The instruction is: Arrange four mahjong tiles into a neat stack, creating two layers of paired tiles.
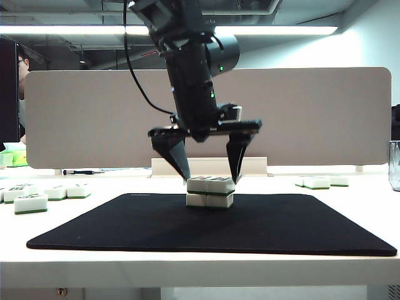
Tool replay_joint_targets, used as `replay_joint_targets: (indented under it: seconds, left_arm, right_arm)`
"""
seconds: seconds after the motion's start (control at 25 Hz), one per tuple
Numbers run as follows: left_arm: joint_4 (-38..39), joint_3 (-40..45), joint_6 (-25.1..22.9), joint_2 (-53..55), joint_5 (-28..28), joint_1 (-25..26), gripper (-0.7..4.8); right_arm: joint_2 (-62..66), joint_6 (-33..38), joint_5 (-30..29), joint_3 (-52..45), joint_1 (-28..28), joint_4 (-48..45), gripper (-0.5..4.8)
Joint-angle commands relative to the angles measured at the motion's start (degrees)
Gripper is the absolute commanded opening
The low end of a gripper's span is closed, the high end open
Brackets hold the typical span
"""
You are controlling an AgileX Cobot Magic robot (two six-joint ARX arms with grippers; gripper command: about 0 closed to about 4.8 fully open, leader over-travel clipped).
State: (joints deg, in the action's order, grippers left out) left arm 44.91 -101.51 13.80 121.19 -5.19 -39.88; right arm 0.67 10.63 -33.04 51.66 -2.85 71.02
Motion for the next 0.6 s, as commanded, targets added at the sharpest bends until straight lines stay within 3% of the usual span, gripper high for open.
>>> replay_joint_targets:
  seconds: [0.04,0.24,0.28,0.4,0.48,0.6]
  left_arm:
    - [6.69,-5.31,0.09,-0.24,-0.13,-0.02,4.36]
    - [19.17,-16.31,0.07,-0.46,-0.13,-0.04,4.12]
    - [20.96,-17.86,0.07,-0.48,-0.15,-0.02,3.80]
    - [31.34,-26.60,-2.49,-0.50,-0.15,-0.02,1.76]
    - [36.85,-31.41,-5.46,-0.50,-0.15,-0.02,1.02]
    - [37.40,-34.69,-7.61,-2.08,-0.02,-0.04,0.10]
  right_arm:
    - [-0.68,-0.22,-0.09,0.15,-0.04,-0.52,-0.01]
    - [-0.68,-0.20,-0.13,0.15,-0.04,-0.52,-0.01]
    - [-0.68,-0.20,-0.13,0.15,-0.04,-0.52,-0.01]
    - [-0.68,-0.20,-0.13,0.15,-0.04,-0.55,-0.01]
    - [-0.68,-0.20,-0.13,0.17,-0.04,-0.55,-0.01]
    - [-0.68,-0.20,-0.13,0.17,-0.04,-0.52,-0.01]
